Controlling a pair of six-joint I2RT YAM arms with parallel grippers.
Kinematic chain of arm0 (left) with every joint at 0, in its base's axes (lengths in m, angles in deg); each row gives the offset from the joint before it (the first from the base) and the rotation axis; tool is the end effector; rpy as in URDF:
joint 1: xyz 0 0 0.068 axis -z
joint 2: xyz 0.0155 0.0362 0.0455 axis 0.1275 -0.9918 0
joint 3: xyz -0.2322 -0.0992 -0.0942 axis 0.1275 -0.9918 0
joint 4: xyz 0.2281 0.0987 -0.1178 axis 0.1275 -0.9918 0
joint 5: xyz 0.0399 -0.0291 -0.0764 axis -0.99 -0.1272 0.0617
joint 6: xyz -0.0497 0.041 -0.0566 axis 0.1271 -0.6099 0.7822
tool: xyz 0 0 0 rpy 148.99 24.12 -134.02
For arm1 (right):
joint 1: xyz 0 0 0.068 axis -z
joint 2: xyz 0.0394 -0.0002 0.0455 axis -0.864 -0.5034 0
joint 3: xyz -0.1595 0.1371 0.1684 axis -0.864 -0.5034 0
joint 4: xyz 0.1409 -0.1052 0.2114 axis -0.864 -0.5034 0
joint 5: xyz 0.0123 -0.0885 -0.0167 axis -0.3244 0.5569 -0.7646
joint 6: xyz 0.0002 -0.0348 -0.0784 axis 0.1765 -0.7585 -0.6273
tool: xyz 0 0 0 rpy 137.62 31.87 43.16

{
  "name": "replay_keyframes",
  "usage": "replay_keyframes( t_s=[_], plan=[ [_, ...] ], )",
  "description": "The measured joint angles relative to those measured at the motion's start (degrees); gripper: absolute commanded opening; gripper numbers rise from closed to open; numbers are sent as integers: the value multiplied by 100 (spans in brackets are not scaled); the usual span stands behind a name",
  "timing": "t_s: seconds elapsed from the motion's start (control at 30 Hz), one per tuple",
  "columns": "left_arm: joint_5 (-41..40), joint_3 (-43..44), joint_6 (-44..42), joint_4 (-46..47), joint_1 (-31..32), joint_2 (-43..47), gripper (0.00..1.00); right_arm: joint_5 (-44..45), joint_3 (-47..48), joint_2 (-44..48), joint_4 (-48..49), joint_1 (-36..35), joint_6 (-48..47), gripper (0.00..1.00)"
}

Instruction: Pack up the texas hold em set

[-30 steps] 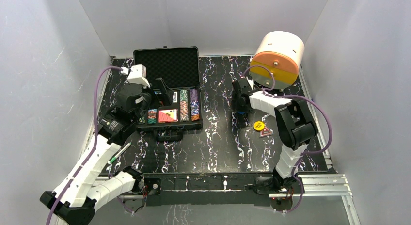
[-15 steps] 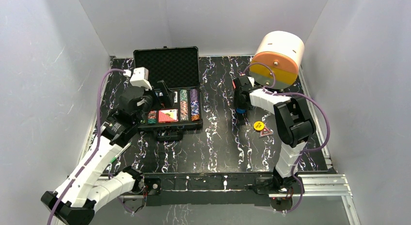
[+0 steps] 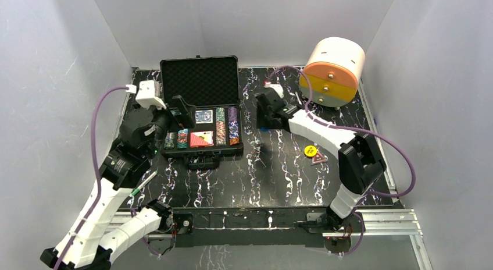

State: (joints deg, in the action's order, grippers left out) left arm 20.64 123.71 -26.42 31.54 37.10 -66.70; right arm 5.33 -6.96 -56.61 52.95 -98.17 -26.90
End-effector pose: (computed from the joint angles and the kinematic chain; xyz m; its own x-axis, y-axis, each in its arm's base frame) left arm 0.1952 -0.0851 0.4229 -0.1432 -0.2979 -0.9438 0.1702 0.9320 -0.3200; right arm 0.3322 0.2325 0.2085 -0.7424 0.0409 -0.6687 -0.0520 0.9916 0.1184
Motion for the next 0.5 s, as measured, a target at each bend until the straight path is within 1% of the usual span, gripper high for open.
replay_keyframes(
  t_s=[0.13,0.2,0.33,0.4,0.5],
  plan=[
    [-195,282,-81,-188,0,221,97,225,535,-35,205,-815,326,47],
    [-273,494,-103,-282,0,291,97,363,850,-199,256,-1126,446,48],
    [-341,885,-151,-396,0,376,97,669,1709,-951,601,-1506,566,48],
    [-358,1014,-177,-437,0,391,97,754,2103,-1357,691,-1585,592,48],
    [-372,1073,-212,-474,0,415,97,841,2983,-2184,772,-1652,595,48]
  ],
)
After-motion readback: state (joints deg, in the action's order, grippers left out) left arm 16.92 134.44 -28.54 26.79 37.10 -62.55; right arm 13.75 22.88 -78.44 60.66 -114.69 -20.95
